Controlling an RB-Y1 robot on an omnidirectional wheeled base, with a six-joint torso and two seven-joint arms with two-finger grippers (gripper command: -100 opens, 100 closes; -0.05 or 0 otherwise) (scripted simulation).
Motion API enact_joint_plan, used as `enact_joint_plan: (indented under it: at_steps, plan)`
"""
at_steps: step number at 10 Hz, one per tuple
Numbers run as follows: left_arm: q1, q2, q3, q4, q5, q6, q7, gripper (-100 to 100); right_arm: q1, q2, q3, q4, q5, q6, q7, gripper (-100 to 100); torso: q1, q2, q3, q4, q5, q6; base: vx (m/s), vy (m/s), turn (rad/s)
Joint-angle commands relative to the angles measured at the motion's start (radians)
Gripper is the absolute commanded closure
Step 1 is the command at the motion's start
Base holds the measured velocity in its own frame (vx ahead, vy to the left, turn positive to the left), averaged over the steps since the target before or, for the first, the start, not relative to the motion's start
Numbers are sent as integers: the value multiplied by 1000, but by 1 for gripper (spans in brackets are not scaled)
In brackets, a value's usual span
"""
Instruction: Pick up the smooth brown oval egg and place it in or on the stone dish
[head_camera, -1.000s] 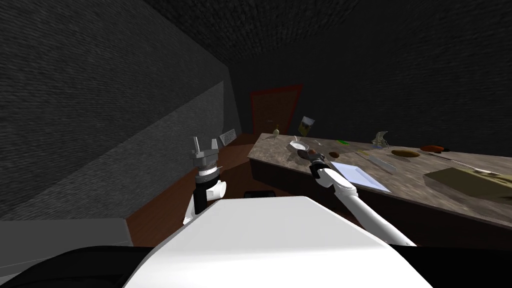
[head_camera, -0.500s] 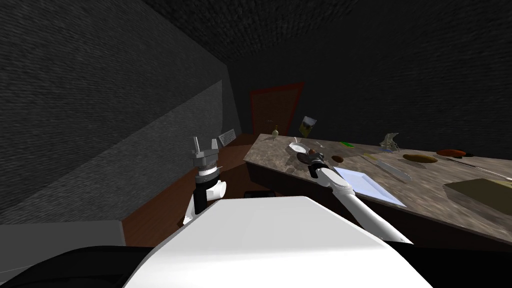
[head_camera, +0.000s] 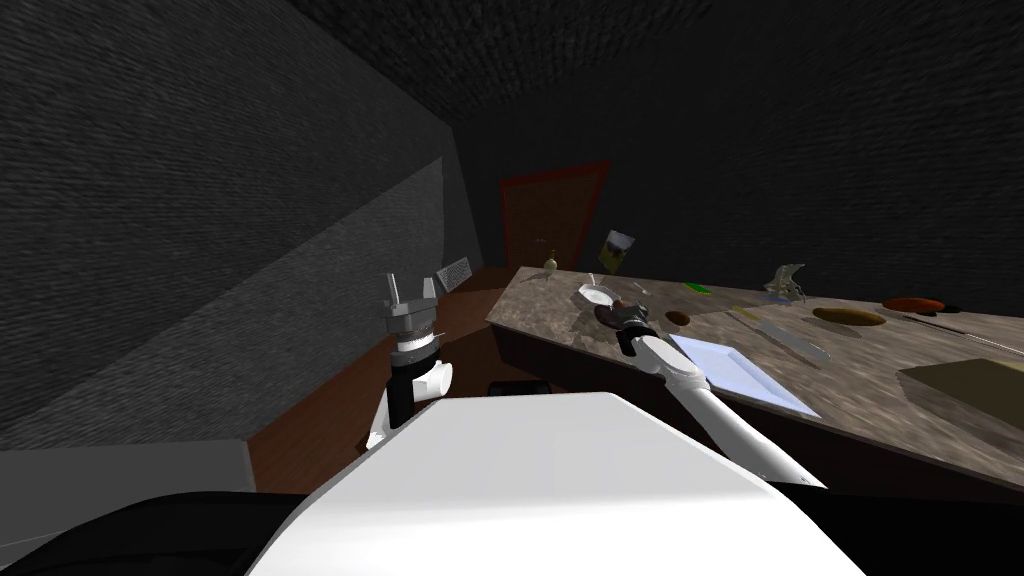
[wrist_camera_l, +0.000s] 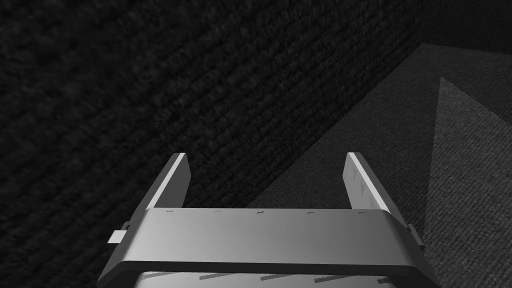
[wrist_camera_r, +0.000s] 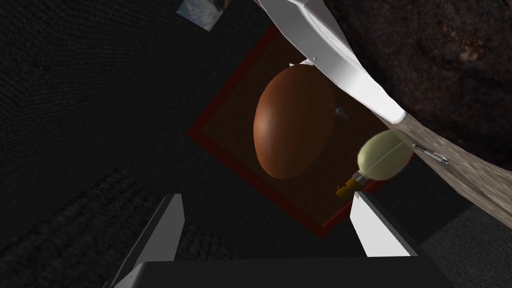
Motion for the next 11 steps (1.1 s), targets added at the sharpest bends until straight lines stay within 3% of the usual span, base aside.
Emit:
enact_joint_plan:
  at_steps: [1, 2, 10, 11]
  plan:
    - [0, 0, 0, 0, 0, 0, 0, 0, 0, 0, 0, 0, 0, 0, 0, 0, 0, 0, 0, 0, 0, 0, 0, 0, 0]
    - [0, 0, 0, 0, 0, 0, 0, 0, -7, -42, -13, 19, -44, -23, 4, -100, 0, 0, 0, 0, 0, 0, 3, 47, -11]
    - [0, 0, 0, 0, 0, 0, 0, 0, -37, -210, -67, 97, -222, -114, 20, -100, 5, 0, 0, 0, 1, 0, -3, 78, -16]
    - [0, 0, 0, 0, 0, 0, 0, 0, -35, -195, -58, 86, -210, -99, 22, -100, 5, 0, 0, 0, 1, 0, 3, 30, -6]
